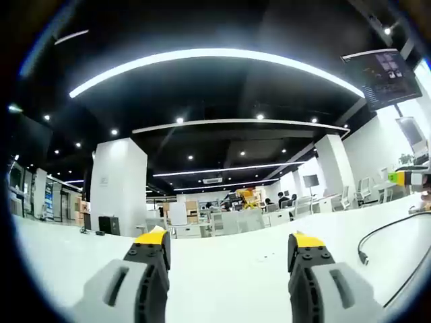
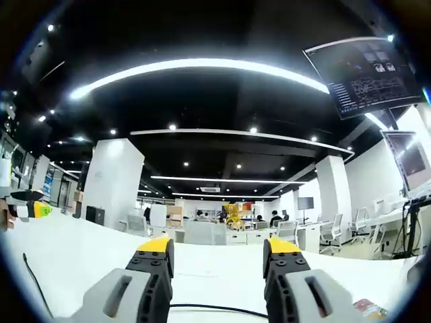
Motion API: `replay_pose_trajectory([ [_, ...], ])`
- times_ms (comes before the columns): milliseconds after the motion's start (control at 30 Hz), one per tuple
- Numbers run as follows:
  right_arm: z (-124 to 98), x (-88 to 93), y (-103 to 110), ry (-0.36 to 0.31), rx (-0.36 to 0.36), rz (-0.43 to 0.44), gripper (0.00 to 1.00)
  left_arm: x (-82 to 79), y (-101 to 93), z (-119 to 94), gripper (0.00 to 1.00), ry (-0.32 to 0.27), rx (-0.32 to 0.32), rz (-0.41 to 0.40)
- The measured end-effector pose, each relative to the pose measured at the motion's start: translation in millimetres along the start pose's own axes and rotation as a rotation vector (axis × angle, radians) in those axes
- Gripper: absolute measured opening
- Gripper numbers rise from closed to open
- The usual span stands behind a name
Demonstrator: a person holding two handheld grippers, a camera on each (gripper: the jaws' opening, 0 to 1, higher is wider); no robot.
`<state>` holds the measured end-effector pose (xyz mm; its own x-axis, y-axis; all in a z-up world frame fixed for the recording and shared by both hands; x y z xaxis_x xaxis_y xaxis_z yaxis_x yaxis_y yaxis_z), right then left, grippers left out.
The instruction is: Find the data cable on the table. Grasp the USB connector end of the cable and insert it into the USB port on the table
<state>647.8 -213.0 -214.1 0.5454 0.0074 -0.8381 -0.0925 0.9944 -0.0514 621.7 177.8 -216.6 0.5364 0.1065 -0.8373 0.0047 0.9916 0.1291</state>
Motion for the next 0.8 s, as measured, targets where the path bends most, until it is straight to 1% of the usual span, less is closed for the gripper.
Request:
replay_pose_trajectory([
  [200, 0.1, 0.2, -0.8, -0.001, 0.001, 0.001, 0.54, -1.1, 2.4, -0.1, 0.70, -0.008, -0.011, 0.000],
  [300, 0.1, -0.3, -0.9, -0.004, 0.001, 0.002, 0.54, -4.0, 6.7, -0.2, 0.68, -0.027, -0.030, -0.014],
  [567, -0.2, -0.2, -0.6, -0.003, -0.003, 0.001, 0.54, -0.5, 3.4, -0.5, 0.68, -0.012, -0.016, -0.009],
  [800, -0.3, 0.1, -1.4, -0.003, 0.000, 0.004, 0.54, 0.2, 4.4, -0.9, 0.68, -0.008, -0.019, -0.003],
])
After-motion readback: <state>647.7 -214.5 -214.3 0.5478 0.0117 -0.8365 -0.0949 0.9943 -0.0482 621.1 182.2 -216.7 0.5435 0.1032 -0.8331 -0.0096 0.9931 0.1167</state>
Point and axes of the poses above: the point that each gripper's makers call its tool centre point, and the gripper's own axes: z roughly forward along the fingers, y roughly to its left, x roughly out of its underside, the point moved 1 cm from there along -z, roughly backward along the fingers, and after that the axes turned 14 degrees about -y, right-handed, at the moved point
